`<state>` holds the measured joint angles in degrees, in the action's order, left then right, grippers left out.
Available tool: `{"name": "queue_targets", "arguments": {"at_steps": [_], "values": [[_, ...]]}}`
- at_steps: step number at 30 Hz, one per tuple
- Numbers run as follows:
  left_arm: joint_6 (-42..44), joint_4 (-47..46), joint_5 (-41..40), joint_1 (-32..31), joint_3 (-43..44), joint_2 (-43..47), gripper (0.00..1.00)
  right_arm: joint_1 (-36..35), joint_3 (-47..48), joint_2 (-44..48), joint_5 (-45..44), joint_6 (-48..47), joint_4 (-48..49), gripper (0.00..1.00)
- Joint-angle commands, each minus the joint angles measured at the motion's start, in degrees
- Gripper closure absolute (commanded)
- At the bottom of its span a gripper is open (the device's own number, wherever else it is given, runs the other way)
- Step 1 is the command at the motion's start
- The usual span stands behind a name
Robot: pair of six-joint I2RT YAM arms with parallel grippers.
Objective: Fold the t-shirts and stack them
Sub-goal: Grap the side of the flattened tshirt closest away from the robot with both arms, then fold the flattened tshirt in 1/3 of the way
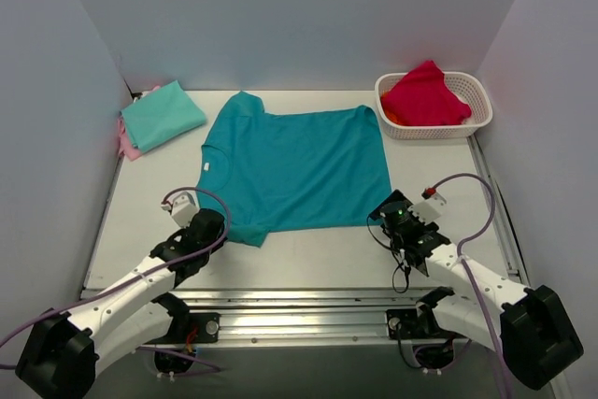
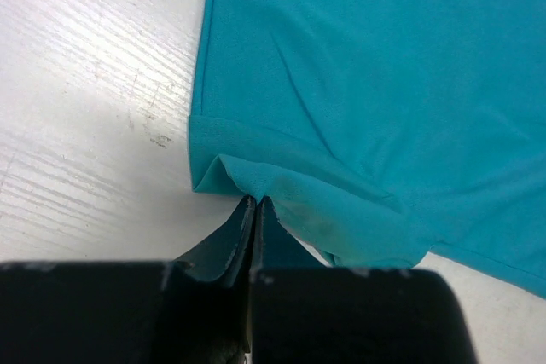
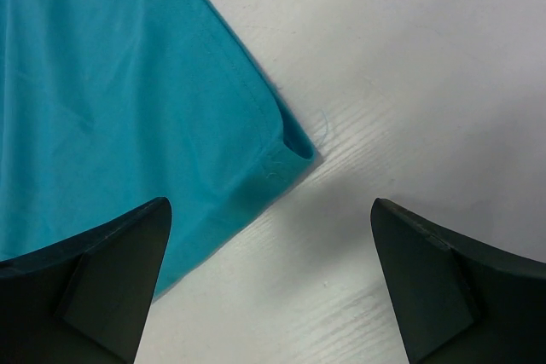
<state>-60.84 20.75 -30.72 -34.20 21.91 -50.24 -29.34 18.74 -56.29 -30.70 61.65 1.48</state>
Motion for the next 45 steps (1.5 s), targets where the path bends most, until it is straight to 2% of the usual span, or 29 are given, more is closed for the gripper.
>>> {"name": "queue_targets", "arguments": {"at_steps": [1, 7, 9, 13, 18, 20, 21, 22, 25, 27, 30, 35, 45], "values": [[3.9, -5.4, 3.1, 1.6, 0.8, -2.8, 0.98, 2.2, 1.1, -2.5, 6.3, -3.2, 4.6, 0.01], [5.5, -9.1, 4.8, 3.4, 1.4, -5.8, 0.98, 3.5, 2.7, -9.2, 9.9, -4.1, 9.3, 0.06], [5.8, -9.2, 5.4, 4.2, 1.3, -5.7, 0.98, 3.6, 2.9, -11.0, 9.8, -4.1, 10.1, 0.11], [6.2, -9.8, 5.9, 5.0, 0.6, -4.8, 0.98, 4.2, 3.4, -13.4, 8.0, -4.2, 11.2, 0.33], [6.5, -9.9, 6.5, 5.5, 0.8, -4.9, 0.98, 5.8, 3.9, -14.5, 8.3, -4.6, 11.6, 0.51], [6.5, -9.9, 6.7, 5.6, 0.7, -4.9, 0.98, 5.9, 3.8, -14.2, 8.3, -4.6, 11.4, 0.62], [6.5, -9.9, 6.7, 5.6, 0.7, -4.8, 0.98, 5.9, 3.6, -13.6, 8.3, -4.5, 10.9, 0.66], [6.5, -9.7, 6.6, 5.7, 0.7, -4.6, 0.98, 5.9, 3.6, -13.2, 8.1, -4.5, 10.6, 0.74], [6.9, -7.2, 5.4, 5.6, 1.3, -3.4, 0.98, 5.9, 3.5, -10.4, 7.7, -4.6, 7.8, 0.84], [6.9, -6.8, 5.3, 5.6, 1.6, -1.6, 0.98, 5.9, 3.6, -7.0, 7.6, -5.0, 4.8, 0.87], [7.2, -4.7, 5.3, 5.6, 3.1, 0.0, 0.98, 5.8, 4.3, -2.2, 8.0, -5.5, 1.0, 1.0], [8.0, -3.5, 6.5, 5.7, 7.3, -0.3, 0.98, 5.8, 7.8, 1.3, 8.3, -7.2, -1.2, 1.0], [8.4, -2.5, 11.6, 5.7, 14.6, -1.0, 0.98, 5.8, 12.4, -0.7, 8.3, -9.3, -2.1, 1.0]]}}
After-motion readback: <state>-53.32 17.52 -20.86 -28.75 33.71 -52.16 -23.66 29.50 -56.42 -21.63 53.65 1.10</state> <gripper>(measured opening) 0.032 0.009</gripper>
